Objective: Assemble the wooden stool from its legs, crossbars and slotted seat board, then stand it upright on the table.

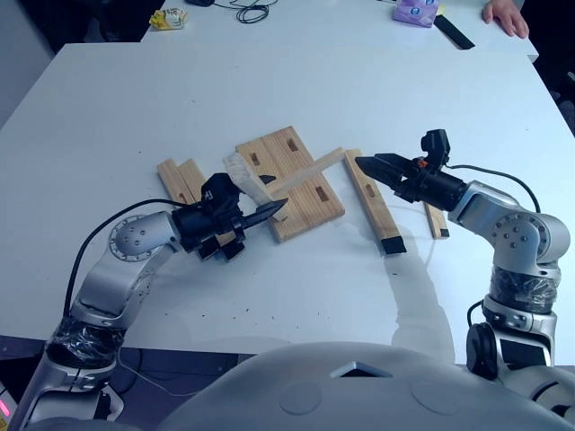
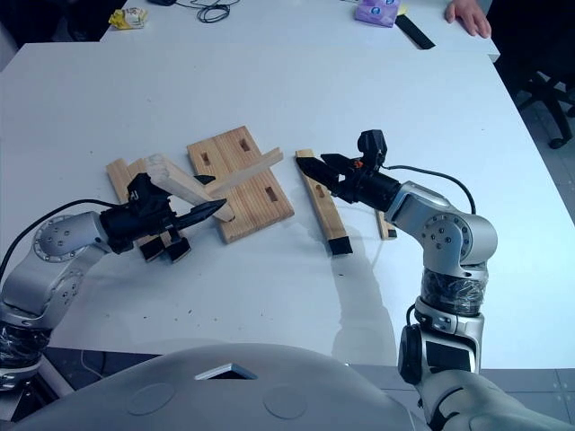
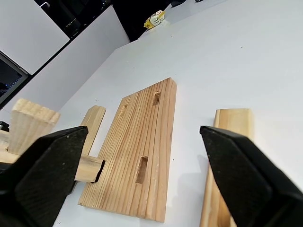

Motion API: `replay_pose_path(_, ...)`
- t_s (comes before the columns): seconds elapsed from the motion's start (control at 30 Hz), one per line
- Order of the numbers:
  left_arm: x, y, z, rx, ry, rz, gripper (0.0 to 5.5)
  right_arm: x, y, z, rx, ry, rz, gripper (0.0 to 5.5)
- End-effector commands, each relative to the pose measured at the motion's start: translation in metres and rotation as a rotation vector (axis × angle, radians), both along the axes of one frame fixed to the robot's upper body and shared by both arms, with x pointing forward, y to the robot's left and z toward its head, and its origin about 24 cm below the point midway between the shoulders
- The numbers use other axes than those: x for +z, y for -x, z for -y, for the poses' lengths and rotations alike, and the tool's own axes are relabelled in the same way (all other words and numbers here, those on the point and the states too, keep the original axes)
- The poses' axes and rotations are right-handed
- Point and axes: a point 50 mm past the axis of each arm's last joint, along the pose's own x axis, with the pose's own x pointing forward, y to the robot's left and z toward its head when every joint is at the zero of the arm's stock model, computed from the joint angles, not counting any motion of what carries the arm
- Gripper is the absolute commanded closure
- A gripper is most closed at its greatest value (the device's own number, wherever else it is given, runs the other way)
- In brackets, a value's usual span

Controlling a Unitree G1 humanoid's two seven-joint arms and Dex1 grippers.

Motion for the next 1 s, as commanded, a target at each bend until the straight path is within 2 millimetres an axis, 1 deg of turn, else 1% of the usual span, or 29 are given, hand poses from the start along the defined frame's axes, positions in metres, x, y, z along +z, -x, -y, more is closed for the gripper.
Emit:
replay_pose_path(0.03,-0.067,0.015,-0.036,0.088,-0.201,-0.410,3.46,0.001,0.003,-0.004,0.006,-0.004,0.012,1.13)
replay_pose_path(0.13,-0.068,0.010,-0.038,0.111,-0.222,-0.389,3.46,0.001,0.003,-0.003,0.000,-0.006,0.013,1.13)
replay_pose_path(0.23,-0.069,0.010,-0.036,0.123,-0.228,-0.375,3.46,0.001,0.002,-0.002,-0.006,-0.006,0.013,1.13)
replay_pose_path(0.37,-0.064,0.009,-0.036,0.104,-0.223,-0.347,3.46,0.000,0.004,-0.002,-0.012,-0.007,0.012,1.13)
replay_pose_path(0.4,-0.062,0.009,-0.037,0.103,-0.220,-0.348,3.09,-0.001,0.004,-0.002,-0.013,-0.007,0.011,1.13)
replay_pose_path(0.47,-0.058,0.008,-0.038,0.092,-0.214,-0.348,2.90,-0.002,0.003,-0.002,-0.011,-0.007,0.008,1.13)
replay_pose_path(0.57,-0.053,0.001,-0.040,0.072,-0.225,-0.342,2.43,-0.003,0.006,-0.001,-0.027,-0.010,0.010,1.13)
replay_pose_path(0.77,-0.040,-0.009,-0.043,0.107,-0.208,-0.294,1.61,-0.002,0.005,-0.002,-0.017,0.007,0.028,1.13)
replay_pose_path(0.87,-0.037,-0.014,-0.043,0.151,-0.201,-0.258,1.17,-0.003,0.006,-0.008,0.057,0.106,0.074,1.13)
replay_pose_path(0.93,-0.034,-0.014,-0.041,0.160,-0.188,-0.231,1.17,-0.009,0.006,-0.015,0.118,0.198,0.097,1.13)
replay_pose_path(1.0,-0.031,-0.014,-0.039,0.180,-0.168,-0.212,1.17,-0.022,0.005,-0.023,0.181,0.306,0.115,1.13)
